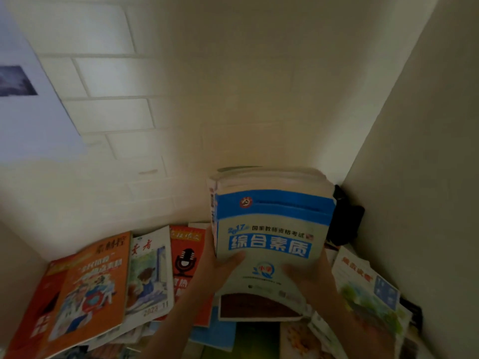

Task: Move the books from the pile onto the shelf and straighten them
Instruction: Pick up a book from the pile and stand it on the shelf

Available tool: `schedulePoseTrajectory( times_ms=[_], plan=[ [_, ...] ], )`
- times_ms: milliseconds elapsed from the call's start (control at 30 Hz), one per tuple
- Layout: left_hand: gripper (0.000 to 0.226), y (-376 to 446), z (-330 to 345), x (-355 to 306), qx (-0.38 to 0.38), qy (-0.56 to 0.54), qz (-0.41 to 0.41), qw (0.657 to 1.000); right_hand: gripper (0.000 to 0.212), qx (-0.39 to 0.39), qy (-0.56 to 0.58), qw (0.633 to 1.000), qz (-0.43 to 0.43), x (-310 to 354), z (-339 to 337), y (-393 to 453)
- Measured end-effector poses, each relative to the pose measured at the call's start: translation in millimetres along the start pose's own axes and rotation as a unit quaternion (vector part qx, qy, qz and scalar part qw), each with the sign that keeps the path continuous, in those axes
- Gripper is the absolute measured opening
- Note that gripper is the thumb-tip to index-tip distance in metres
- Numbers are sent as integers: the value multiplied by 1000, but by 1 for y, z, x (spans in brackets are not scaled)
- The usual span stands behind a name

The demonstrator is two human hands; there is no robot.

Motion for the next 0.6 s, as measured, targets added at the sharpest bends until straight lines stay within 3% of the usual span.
schedulePoseTrajectory(
  times_ms=[133, 367, 600],
  plan=[
    [71, 5, 3, -1, 0, -10, 17, 1000, 49, -14, 37, 999, 7, -4, 2, -1],
    [84, -5, 2, 11, 9, -33, -13, 999, 64, -28, -4, 997, 74, -24, 1, -10],
    [72, 4, 4, 11, -4, -46, -19, 999, 50, -50, -20, 998, 24, 1, -4, -4]
  ],
)
Point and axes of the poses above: each hand's wrist, its own y-axis towards the middle knuckle, its own z-axis out of the palm, x = y × z, the point moved 4 cm from there along y, towards the middle knuckle, and after that the axes turned 9 degrees about -x, right-handed, at the moved point
